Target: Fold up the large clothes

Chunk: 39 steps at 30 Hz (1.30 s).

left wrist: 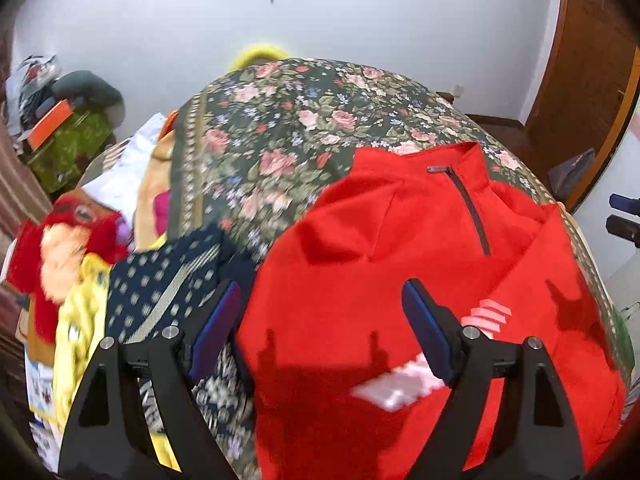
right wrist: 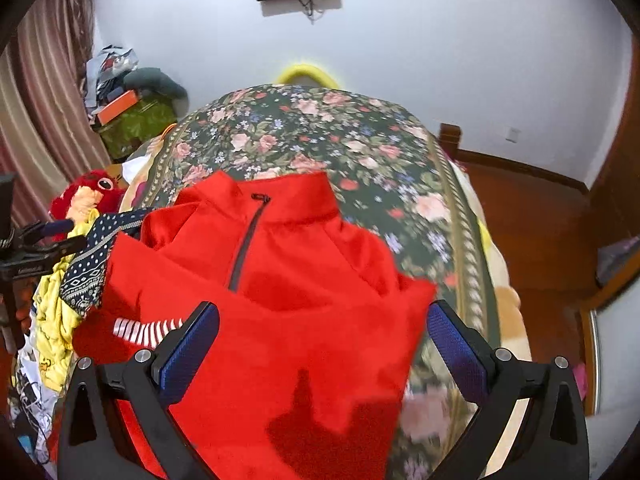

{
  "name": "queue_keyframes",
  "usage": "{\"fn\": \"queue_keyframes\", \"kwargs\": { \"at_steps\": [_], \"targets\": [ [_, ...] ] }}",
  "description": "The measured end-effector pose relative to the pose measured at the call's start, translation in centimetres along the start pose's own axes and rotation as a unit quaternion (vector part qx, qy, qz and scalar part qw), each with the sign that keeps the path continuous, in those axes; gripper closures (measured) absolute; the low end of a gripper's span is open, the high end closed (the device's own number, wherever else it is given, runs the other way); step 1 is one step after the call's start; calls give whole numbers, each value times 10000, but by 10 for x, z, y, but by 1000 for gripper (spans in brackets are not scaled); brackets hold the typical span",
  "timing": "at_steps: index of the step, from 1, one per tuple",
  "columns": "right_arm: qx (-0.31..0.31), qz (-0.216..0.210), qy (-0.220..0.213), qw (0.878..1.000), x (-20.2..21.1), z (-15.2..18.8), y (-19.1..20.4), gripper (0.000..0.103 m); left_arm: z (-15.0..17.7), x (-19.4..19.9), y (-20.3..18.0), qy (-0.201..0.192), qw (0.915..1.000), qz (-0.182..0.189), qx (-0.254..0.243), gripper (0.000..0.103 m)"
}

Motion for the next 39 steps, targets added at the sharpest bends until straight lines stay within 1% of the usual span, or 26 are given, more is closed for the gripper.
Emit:
{"fn": "queue_keyframes", "kwargs": {
  "at_steps": [1,3,5,6,8,9,12,13,15,16,17,18,20,21,22,23,24,25,26,27,28,31,33,35,39],
  "targets": [
    [37,-66,19,10000,-13,-6,0,0,-6,-8,-2,32,10000,-10,-21,20],
    [68,-61,97,9999,-33,-13,-2,0,-17,-27,-7,116,9999,17,-40,20],
    [46,-52,163,9998,-57,-20,-5,0,-28,-51,-10,231,9997,14,51,20],
    [-4,-114,208,9997,-73,-24,-6,0,-32,-59,-11,263,9996,41,97,20],
    [-200,-283,263,9991,-97,-31,-10,0,-42,-78,-14,307,9990,186,262,20],
    [-307,-358,259,9986,-104,-35,-11,0,-48,-89,-16,336,9982,317,387,20],
    [-809,-902,267,9923,-135,-50,-10,2,-60,-110,-25,369,9956,638,586,20],
    [-927,-1024,283,9900,-147,-56,-9,3,-65,-119,-29,391,9942,753,654,20],
    [-975,-1044,333,9892,-165,-64,-8,6,-72,-128,-33,386,9925,866,769,20],
    [-1000,-1065,388,9885,-175,-66,-8,10,-77,-136,-37,409,9905,982,868,20],
    [-1046,-1064,476,9877,-187,-69,-8,17,-80,-142,-39,452,9887,1069,950,20],
    [-1095,-1030,564,9870,-195,-69,-10,21,-82,-148,-41,475,9875,1111,1016,20],
    [-1199,-955,730,9855,-213,-70,-12,42,-84,-163,-43,537,9831,1211,1266,22],
    [-1265,-939,763,9846,-220,-69,-12,45,-82,-171,-44,639,9801,1236,1415,26],
    [-1297,-918,716,9847,-224,-69,-12,49,-78,-182,-48,782,9755,1305,1588,34],
    [-1289,-905,622,9856,-224,-69,-12,59,-75,-187,-49,827,9756,1220,1627,40],
    [-1257,-976,520,9859,-222,-69,-9,68,-75,-190,-49,785,9780,1106,1584,46],
    [-1271,-1020,491,9854,-220,-69,-7,80,-75,-188,-51,643,9848,872,1360,59],
    [-1278,-983,417,9860,-215,-69,-7,87,-76,-186,-52,550,9890,720,1169,76],
    [-1259,-991,370,9864,-210,-69,-6,89,-76,-181,-52,460,9916,615,1041,83],
    [-1220,-960,280,9875,-203,-69,-5,90,-76,-176,-52,402,9922,642,985,90],
    [-1115,-923,7,9895,-173,-74,2,91,-78,-145,-54,101,9931,779,870,95],
    [-992,-895,-168,9909,-146,-75,10,92,-79,-125,-59,-68,9950,740,666,96],
    [-795,-825,-364,9927,-117,-75,17,92,-75,-94,-66,-301,9968,666,334,96],
    [-427,-773,-699,9936,-52,-64,34,92,-60,-33,-80,-686,9951,696,-124,96]
  ]
}}
Point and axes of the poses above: each gripper's, at about its wrist camera, not at the fingertips, and x roughly against the way its jaws point, y to its left, z to its underside, the point moved 8 cm from there along -x, roughly the way its jaws point, and after that the axes turned 4 degrees about x, right-handed, at the moved point
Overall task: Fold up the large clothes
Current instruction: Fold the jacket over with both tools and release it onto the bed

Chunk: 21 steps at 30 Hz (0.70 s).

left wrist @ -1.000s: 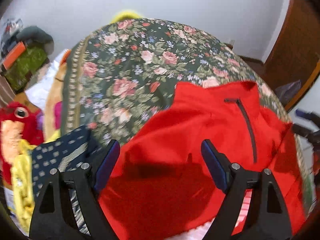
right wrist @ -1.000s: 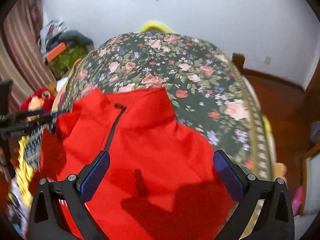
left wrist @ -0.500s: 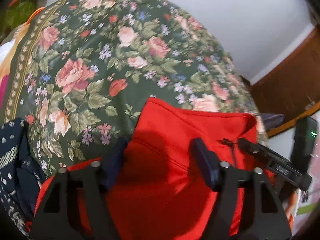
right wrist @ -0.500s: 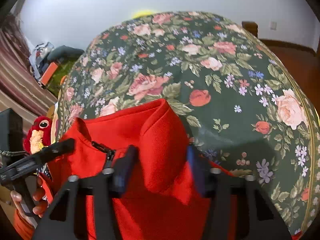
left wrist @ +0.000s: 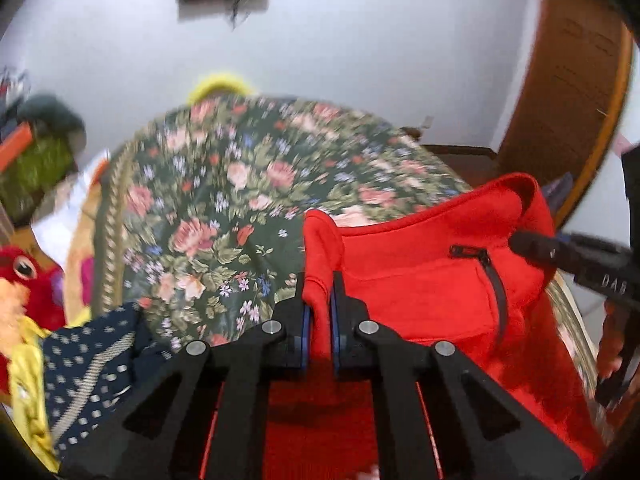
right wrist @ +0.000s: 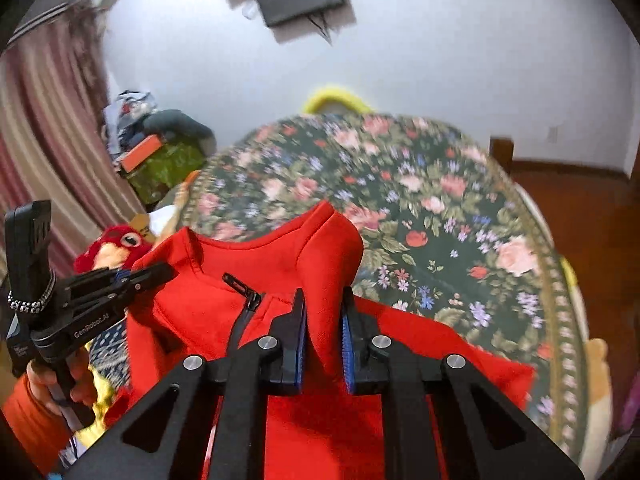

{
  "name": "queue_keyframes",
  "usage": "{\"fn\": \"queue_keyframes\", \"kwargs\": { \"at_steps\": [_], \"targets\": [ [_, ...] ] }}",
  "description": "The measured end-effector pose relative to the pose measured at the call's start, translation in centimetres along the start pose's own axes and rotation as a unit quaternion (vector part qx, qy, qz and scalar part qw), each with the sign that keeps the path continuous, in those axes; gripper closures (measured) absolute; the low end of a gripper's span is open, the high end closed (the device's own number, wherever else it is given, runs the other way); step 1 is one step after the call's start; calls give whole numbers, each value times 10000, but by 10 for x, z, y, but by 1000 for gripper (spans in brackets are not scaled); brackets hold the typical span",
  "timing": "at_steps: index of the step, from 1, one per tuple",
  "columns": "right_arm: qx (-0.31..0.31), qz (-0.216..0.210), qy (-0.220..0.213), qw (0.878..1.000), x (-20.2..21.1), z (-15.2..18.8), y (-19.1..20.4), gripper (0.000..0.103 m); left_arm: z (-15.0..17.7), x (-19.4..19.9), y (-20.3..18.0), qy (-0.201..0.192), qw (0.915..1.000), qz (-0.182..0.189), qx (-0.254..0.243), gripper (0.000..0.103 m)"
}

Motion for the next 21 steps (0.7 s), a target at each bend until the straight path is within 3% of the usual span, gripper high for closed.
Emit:
{"fn": "queue_keyframes", "kwargs": {
  "at_steps": [7,10,14,21],
  "targets": [
    [321,-16,-72,9995,79,53,30,92,41,73,-29,-87,9988,229,-433,95],
    [402,42,49,9992,96,84,36,92,78,84,-39,210,9975,303,-607,94],
    [576,249,383,9973,109,131,42,91,127,88,-45,594,9947,198,-821,82],
    [300,173,1080,9935,119,211,38,91,220,81,-30,1337,9880,-147,-762,82]
  ]
}}
Point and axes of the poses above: each gripper's, at about its wrist camera, not at the fingertips, and x roughly against the way its jaws point, y to its left, z to its underside, the point moved 8 cm from there along -x, roughly the way its jaws point, and after that the axes turned 4 degrees about x, right-handed, at the moved point
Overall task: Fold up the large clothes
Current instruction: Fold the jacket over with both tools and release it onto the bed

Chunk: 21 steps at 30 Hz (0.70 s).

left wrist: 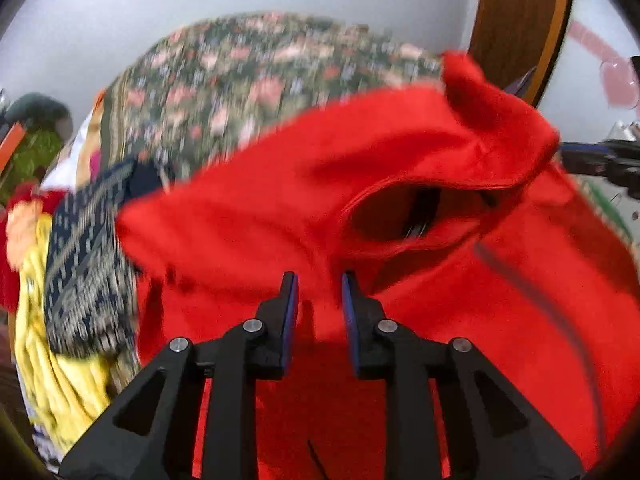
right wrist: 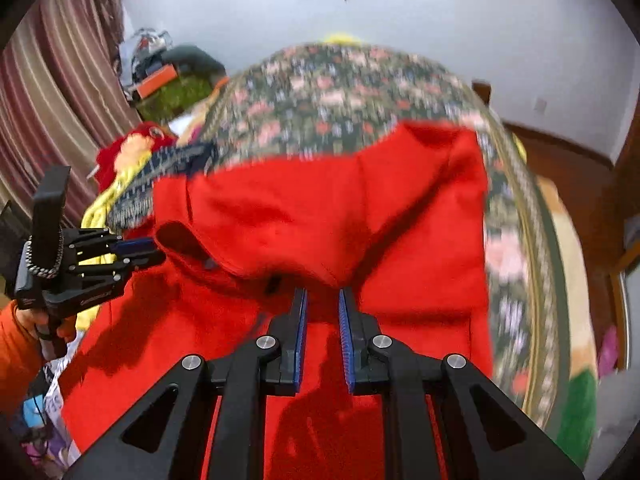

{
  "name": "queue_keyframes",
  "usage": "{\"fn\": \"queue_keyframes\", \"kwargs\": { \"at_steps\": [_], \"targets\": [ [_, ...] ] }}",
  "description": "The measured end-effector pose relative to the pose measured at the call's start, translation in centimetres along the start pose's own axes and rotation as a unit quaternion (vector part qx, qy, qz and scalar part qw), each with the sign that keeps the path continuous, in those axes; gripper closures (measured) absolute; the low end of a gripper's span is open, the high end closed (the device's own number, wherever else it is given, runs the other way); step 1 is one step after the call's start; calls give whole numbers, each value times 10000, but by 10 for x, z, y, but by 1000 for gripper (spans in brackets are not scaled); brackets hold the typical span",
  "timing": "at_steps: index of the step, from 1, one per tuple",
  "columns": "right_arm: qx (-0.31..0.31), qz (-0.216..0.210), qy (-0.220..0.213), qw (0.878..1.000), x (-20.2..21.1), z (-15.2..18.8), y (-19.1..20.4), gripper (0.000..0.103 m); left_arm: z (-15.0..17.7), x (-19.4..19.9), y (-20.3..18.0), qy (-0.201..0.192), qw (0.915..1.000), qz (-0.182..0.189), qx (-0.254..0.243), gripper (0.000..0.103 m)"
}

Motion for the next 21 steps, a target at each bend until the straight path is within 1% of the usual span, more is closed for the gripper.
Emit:
{"fn": "queue_keyframes", "kwargs": {
  "at_steps": [1,3,4,7,9,11,13,15,16,19,21],
  "targets": [
    [-13,-11,93,10000,0,10,0,91,14,-6,5,125,9999,-67,75,82],
    [-6,-23,190,9998,3,25,-1,91,32,-12,12,298,9993,-121,204,82],
    [34,6,233,9997,5,31,-1,91,38,-12,15,314,9991,-98,282,81],
    [212,244,245,9992,14,35,-4,91,44,2,22,213,9982,119,544,80],
    [271,341,220,9988,17,29,-6,91,42,12,27,111,9975,149,684,73],
    [249,430,172,9986,19,18,-10,91,31,27,39,-138,9966,9,810,57],
    [163,452,63,9988,18,2,-13,91,20,37,48,-333,9951,-81,923,51],
    [73,463,-53,9989,14,-14,-16,91,8,44,55,-460,9936,-160,1017,51],
    [39,535,-88,9985,10,-23,-19,91,1,44,58,-499,9932,-170,1038,50],
    [-28,761,-80,9971,-9,-45,-25,91,-17,36,57,-547,9925,-117,1086,39],
    [-78,795,-29,9968,-26,-56,-30,91,-27,24,52,-494,9926,-68,1103,35]
  ]
}}
Point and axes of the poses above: each gripper's, at about its wrist camera, not at the fingertips, and x roughly against the way its jaws point, y to its left, z to its underside, the point moved 8 cm from there along -x, roughly the way its jaws point, and after that the axes turned 4 degrees about x, right-handed, at the moved point
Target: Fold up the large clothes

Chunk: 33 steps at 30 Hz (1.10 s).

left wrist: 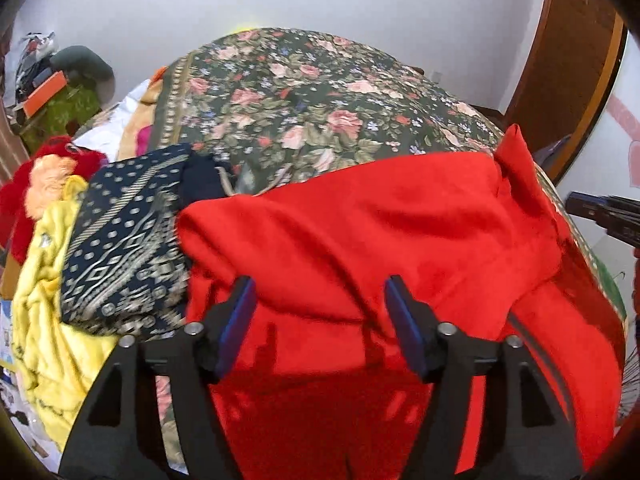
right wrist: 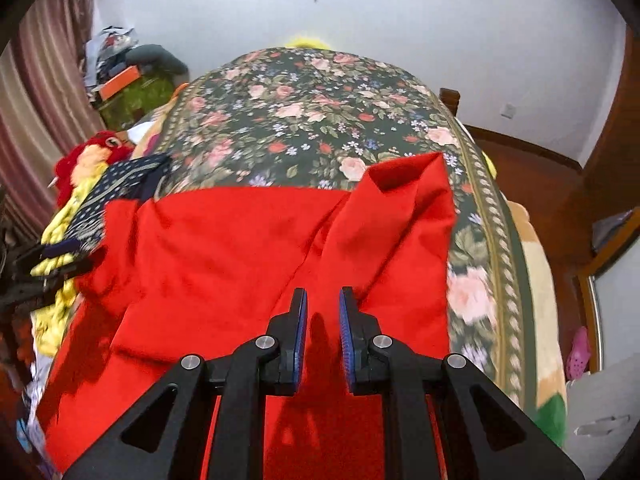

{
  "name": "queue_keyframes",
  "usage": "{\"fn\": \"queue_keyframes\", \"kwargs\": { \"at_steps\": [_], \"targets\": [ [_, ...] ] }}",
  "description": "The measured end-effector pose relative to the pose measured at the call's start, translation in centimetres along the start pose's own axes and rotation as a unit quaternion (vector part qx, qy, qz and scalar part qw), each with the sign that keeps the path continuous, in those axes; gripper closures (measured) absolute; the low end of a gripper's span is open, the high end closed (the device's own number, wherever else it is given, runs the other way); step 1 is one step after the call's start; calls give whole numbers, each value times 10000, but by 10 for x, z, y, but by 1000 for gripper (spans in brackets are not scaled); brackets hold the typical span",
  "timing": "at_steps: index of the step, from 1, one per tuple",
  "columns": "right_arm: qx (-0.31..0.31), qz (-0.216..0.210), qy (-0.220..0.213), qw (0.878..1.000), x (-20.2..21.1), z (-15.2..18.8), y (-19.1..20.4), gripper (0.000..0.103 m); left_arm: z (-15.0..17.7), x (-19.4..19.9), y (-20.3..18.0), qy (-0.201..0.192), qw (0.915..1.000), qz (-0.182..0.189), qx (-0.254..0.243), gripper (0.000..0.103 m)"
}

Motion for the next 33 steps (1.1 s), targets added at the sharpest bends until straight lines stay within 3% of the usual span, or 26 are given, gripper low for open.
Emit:
{"fn": "queue_keyframes", "kwargs": {
  "at_steps": [3,8,11,15,21,25,26,27,28,29,33],
  "targets": [
    [49,393,293,9988,-35,-7,-8,91,2,-29,-9,273,9996,-51,71,16],
    [267,982,997,9898,-83,15,-33,91,33,-84,-12,875,9955,-348,59,11],
    [274,745,813,9935,-80,19,-38,91,41,-88,-5,784,9960,-301,301,2],
    [280,632,814,9943,-77,23,-43,91,46,-91,4,889,9943,-99,576,1],
    [-48,449,765,9960,-67,33,-56,91,53,-85,7,773,9954,-232,519,0],
    [-245,688,778,9943,-55,44,-78,91,53,-86,7,738,9955,-354,488,0],
    [-278,996,830,9912,-51,50,-89,83,53,-85,6,731,9955,-376,474,0],
    [-289,1206,841,9887,-47,55,-98,62,53,-85,6,724,9955,-391,463,0],
    [-307,1560,802,9840,-40,59,-110,11,53,-85,6,718,9956,-407,452,0],
    [-310,1809,738,9802,-33,63,-120,1,53,-85,6,710,9956,-419,445,0],
    [-461,1471,562,9864,0,68,-126,5,52,-85,7,709,9956,-397,467,0]
  ]
}}
Point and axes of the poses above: each gripper's, at about its wrist camera, not at the fingertips, and x roughly against the way its jaws point, y to its left, z to its underside, the point moved 8 cm from there along -x, roughly the way its jaws point, and after that the axes turned 4 degrees about x, right-handed, at the moved point
